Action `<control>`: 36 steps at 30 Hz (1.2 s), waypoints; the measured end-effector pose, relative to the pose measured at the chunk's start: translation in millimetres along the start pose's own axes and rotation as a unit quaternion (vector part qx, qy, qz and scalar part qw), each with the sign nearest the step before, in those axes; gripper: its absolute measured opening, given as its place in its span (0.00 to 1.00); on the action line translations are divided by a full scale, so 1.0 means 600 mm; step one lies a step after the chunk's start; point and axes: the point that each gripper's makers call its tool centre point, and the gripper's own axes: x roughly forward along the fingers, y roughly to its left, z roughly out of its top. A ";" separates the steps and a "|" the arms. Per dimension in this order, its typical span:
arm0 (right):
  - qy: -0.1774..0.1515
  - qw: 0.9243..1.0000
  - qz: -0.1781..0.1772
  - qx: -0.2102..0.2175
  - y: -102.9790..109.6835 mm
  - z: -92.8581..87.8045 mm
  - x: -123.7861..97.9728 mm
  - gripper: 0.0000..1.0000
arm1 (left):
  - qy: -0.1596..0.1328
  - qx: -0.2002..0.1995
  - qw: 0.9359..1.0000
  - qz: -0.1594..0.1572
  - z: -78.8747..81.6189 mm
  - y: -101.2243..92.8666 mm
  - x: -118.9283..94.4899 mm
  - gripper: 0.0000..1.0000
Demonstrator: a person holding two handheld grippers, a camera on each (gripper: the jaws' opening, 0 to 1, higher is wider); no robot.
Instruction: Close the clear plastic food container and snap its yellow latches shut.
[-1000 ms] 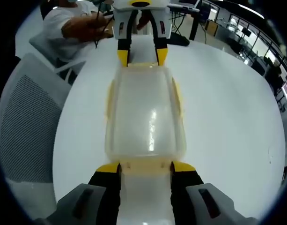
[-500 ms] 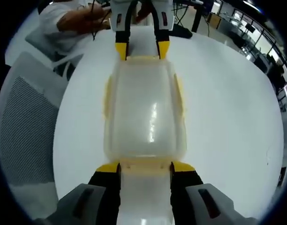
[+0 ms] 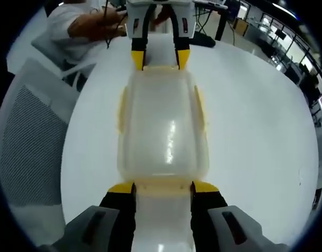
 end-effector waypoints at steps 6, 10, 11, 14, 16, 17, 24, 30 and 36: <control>-0.013 1.000 -0.003 0.005 -0.002 0.012 -0.016 0.40 | 0.005 0.001 1.000 0.000 0.004 0.006 -0.027 0.39; -0.017 1.000 -0.002 0.003 0.004 0.024 -0.033 0.40 | 0.009 -0.003 1.000 -0.004 0.003 0.001 -0.041 0.40; -0.017 1.000 -0.001 0.004 0.004 0.025 -0.037 0.40 | 0.008 -0.004 1.000 -0.004 0.005 0.000 -0.044 0.40; -0.014 1.000 0.004 0.003 0.005 0.027 -0.053 0.40 | 0.004 -0.008 1.000 -0.003 0.011 -0.005 -0.053 0.40; -0.014 1.000 0.007 -0.001 0.006 0.028 -0.064 0.40 | 0.005 -0.008 1.000 -0.005 0.017 -0.006 -0.058 0.40; -0.013 1.000 0.006 -0.001 0.005 0.028 -0.068 0.40 | 0.004 -0.010 1.000 -0.004 0.021 -0.007 -0.063 0.40; -0.014 1.000 -0.008 -0.008 -0.002 0.031 -0.101 0.40 | 0.002 -0.009 1.000 0.003 0.042 0.001 -0.094 0.40; -0.018 1.000 -0.013 -0.006 -0.008 0.029 -0.121 0.40 | 0.001 -0.005 1.000 0.008 0.057 0.008 -0.114 0.40; -0.016 1.000 -0.011 -0.004 -0.005 0.024 -0.123 0.40 | -0.002 -0.008 1.000 0.008 0.064 0.004 -0.114 0.40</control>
